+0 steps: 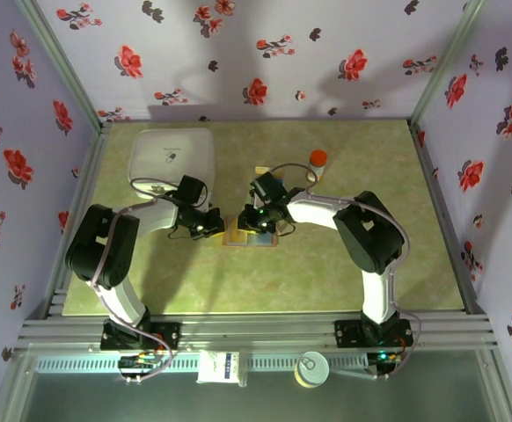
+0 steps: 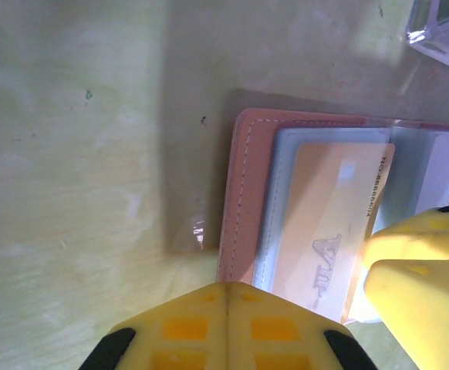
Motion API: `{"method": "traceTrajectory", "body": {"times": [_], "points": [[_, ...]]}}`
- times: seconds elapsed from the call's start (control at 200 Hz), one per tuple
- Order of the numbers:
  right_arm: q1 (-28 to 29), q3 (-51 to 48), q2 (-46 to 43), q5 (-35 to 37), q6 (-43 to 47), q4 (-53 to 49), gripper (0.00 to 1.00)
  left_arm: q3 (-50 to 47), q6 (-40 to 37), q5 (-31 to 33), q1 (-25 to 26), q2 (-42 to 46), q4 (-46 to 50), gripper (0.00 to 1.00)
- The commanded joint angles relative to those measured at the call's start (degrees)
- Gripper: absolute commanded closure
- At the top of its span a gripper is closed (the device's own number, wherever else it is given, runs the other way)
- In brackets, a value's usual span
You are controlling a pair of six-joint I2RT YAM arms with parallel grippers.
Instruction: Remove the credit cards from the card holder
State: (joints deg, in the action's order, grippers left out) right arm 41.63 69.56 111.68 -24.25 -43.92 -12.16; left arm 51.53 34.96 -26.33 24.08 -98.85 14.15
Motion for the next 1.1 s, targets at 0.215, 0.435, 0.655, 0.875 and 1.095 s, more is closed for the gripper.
{"method": "traceTrajectory", "body": {"times": [0.215, 0.435, 0.655, 0.875, 1.095], "points": [[-0.2, -0.1, -0.6, 0.3, 0.3, -0.1, 0.75, 4.8, 0.7, -3.5, 1.1, -0.6, -0.1, 0.97], [-0.3, -0.1, 0.6, 0.5, 0.4, 0.2, 0.75, 4.6, -0.3, -3.8, 1.2, -4.0, -0.4, 0.97], [-0.7, -1.0, 1.8, 0.7, 0.7, 0.2, 0.76, 3.0, -1.6, -1.4, 1.0, -4.7, 0.8, 0.99], [-0.9, -1.0, 2.5, 2.2, 1.8, -1.8, 0.77, 2.0, -1.4, -1.3, 0.7, -3.4, 0.3, 0.99], [-1.0, -0.2, 0.5, 6.0, 3.6, -6.4, 0.78, 2.2, -1.5, -1.3, 0.6, -2.5, 0.9, 0.98]]}}
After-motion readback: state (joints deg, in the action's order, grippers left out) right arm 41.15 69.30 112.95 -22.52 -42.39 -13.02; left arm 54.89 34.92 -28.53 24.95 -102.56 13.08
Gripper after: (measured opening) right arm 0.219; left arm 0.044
